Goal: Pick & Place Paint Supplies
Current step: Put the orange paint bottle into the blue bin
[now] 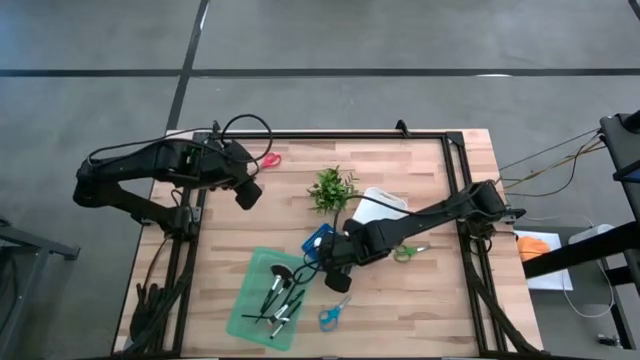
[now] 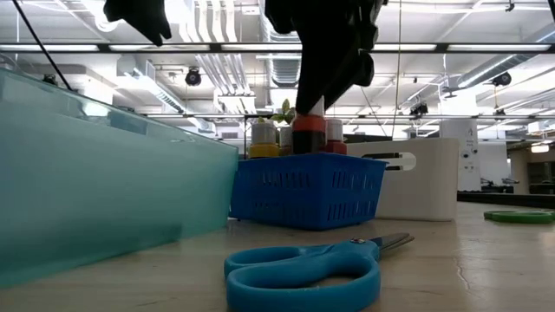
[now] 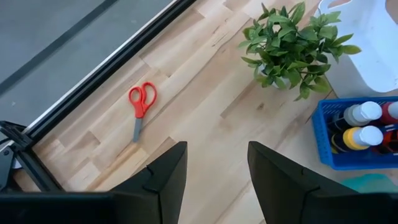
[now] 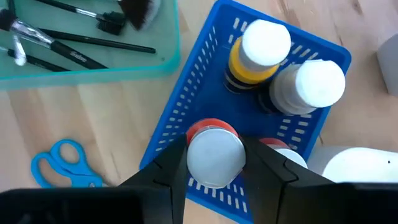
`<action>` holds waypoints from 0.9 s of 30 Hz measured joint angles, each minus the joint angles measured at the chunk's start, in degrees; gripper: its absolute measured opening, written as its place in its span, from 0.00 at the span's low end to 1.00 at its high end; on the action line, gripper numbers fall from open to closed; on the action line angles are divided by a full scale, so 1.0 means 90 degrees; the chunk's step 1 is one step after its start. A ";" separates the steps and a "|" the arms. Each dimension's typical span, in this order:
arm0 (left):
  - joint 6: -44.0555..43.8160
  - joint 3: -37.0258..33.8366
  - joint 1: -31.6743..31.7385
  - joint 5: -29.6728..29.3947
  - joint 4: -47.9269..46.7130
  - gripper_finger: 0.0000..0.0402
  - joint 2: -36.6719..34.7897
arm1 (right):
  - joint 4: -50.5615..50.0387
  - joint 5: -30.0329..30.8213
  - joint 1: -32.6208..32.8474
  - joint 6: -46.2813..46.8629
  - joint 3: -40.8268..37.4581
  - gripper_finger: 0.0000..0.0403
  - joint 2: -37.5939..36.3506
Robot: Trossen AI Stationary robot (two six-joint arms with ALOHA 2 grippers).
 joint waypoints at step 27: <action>0.0000 0.0000 0.0000 0.0003 0.0161 0.43 0.0002 | 0.0460 -0.0115 -0.0058 -0.0507 -0.0267 0.54 0.0119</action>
